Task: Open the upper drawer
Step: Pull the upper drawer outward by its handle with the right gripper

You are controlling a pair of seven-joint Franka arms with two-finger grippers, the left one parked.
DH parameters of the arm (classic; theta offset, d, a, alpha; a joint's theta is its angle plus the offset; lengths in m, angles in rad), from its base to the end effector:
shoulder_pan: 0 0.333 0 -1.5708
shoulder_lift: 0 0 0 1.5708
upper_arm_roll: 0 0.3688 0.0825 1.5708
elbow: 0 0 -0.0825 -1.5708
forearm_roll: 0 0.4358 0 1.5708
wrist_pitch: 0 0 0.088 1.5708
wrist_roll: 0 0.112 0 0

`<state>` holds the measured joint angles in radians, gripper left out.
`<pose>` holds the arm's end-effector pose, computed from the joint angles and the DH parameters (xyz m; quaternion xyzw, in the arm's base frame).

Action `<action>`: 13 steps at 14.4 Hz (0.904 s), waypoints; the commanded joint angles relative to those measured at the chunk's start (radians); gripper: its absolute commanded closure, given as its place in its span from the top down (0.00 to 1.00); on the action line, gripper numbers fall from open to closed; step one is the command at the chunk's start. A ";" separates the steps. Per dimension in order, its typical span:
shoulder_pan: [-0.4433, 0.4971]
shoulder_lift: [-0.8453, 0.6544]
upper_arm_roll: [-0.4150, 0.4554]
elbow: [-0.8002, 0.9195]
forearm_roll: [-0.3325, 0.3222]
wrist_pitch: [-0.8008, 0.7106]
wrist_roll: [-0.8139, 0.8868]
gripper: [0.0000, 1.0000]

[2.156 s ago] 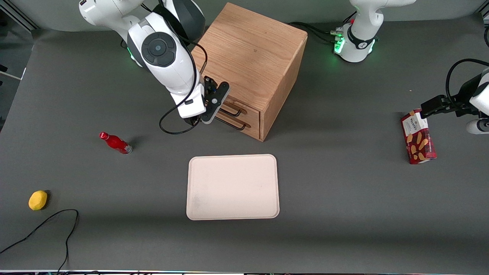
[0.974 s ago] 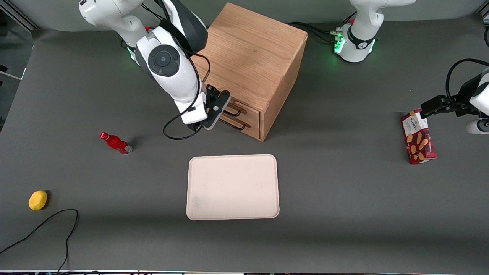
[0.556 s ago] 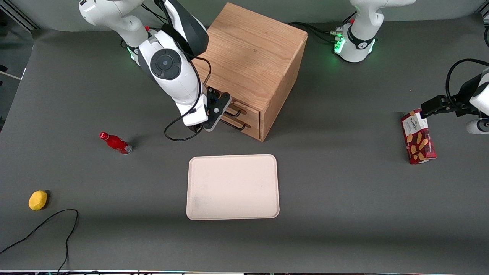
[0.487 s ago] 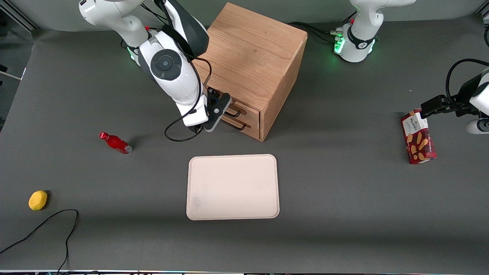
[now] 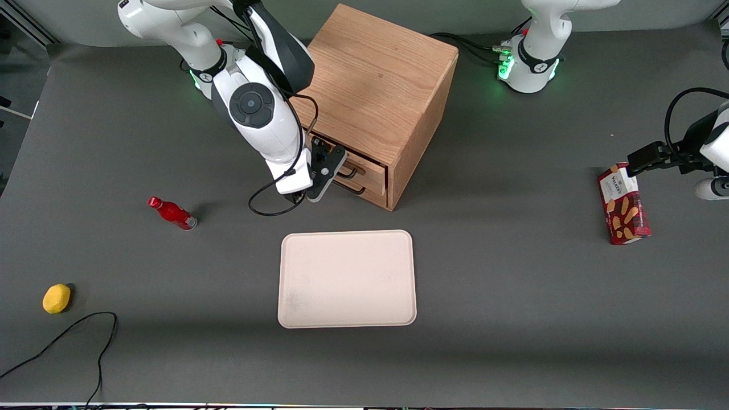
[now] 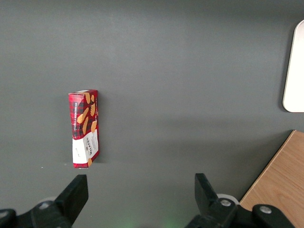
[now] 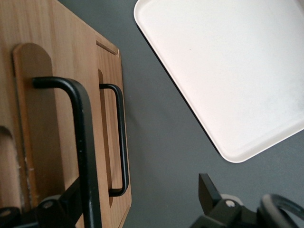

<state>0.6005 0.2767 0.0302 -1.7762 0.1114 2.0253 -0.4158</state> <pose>0.5537 0.4110 0.4224 -0.8774 -0.4766 0.0195 0.0520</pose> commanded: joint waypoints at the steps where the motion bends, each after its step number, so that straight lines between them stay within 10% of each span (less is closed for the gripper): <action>1: 0.004 -0.002 -0.007 -0.006 0.024 0.018 -0.023 1.00; 13: -0.033 0.065 -0.016 0.067 0.017 0.030 -0.055 1.00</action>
<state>0.5754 0.3044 0.0163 -1.7575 0.1114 2.0502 -0.4284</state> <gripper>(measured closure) 0.000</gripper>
